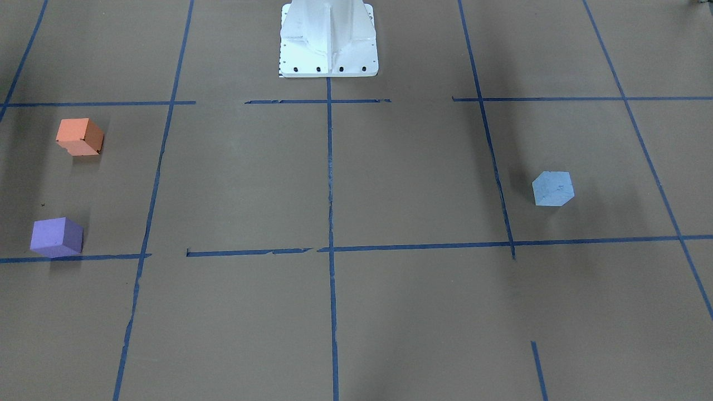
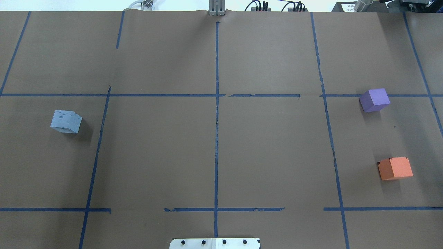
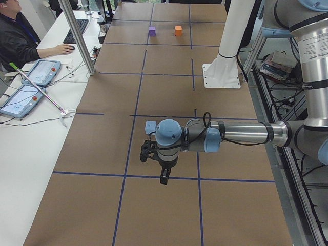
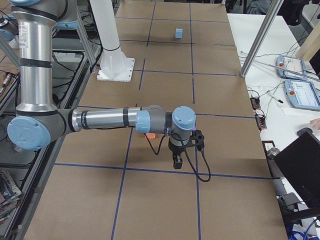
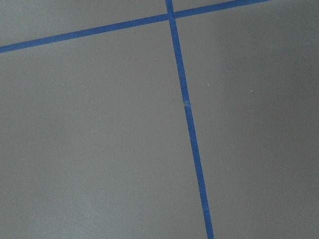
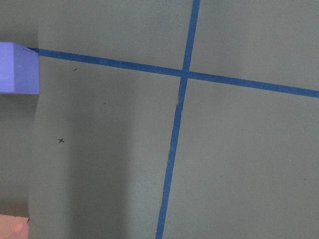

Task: Place blue block between orange and purple blocks

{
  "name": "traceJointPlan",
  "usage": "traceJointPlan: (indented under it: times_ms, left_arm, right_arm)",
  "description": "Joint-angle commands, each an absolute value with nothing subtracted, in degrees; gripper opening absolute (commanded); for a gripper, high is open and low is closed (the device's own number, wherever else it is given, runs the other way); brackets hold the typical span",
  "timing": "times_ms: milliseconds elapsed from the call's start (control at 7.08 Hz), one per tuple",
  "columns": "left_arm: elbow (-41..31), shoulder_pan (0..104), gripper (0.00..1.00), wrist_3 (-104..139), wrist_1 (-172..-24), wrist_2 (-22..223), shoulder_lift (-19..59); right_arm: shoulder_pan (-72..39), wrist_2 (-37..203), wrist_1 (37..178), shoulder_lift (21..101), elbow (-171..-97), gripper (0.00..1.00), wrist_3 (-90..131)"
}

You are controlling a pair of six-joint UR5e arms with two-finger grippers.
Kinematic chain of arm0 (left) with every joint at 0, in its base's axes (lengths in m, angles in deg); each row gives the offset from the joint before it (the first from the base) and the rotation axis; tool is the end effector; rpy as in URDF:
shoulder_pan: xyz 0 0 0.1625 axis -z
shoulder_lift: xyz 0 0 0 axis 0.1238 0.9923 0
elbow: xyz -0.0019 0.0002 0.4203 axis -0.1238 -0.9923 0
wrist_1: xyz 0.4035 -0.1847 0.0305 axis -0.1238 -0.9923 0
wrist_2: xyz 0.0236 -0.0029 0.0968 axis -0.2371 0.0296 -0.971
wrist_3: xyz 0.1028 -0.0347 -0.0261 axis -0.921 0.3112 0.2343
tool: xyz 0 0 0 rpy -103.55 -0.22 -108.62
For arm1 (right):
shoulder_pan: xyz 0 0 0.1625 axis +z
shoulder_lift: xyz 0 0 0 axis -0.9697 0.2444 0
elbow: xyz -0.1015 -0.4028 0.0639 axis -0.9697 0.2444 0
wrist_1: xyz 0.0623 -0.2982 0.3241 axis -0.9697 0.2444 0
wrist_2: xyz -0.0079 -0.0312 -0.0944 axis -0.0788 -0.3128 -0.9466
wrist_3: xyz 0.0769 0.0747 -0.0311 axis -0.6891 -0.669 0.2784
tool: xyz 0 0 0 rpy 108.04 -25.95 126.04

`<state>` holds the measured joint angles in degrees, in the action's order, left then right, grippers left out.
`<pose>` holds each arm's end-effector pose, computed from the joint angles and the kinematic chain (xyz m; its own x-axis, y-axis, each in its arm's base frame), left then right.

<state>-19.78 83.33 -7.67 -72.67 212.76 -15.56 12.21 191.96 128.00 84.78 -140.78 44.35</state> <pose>-0.0590 -0.4101 0.6453 0.7095 0.1799 -0.6814 -0.1196 0.9836 0.1352 0.0415 -0.4963 0.6202 0.7291 -0.1454 0.6688 0.1298 0.9888 0.0735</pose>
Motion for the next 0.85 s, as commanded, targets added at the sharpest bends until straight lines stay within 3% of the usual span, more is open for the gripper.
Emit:
traceJointPlan:
  times_ms: [0, 282, 706]
  left_arm:
    - [-19.76, 83.33, 1.00, -7.93, -73.02, 212.71, -15.56]
    - [-18.80, 82.89, 1.00, -7.94, -73.55, 212.19, -15.03]
    - [-13.89, 81.84, 1.00, -7.15, -77.68, 214.10, -4.58]
  right_arm:
    - [12.21, 191.96, 128.00, 84.69, -140.81, 1.00, 44.33]
    - [12.21, 191.96, 128.00, 84.69, -141.42, 1.00, 44.25]
    - [12.21, 191.96, 128.00, 84.43, -141.68, 1.00, 44.25]
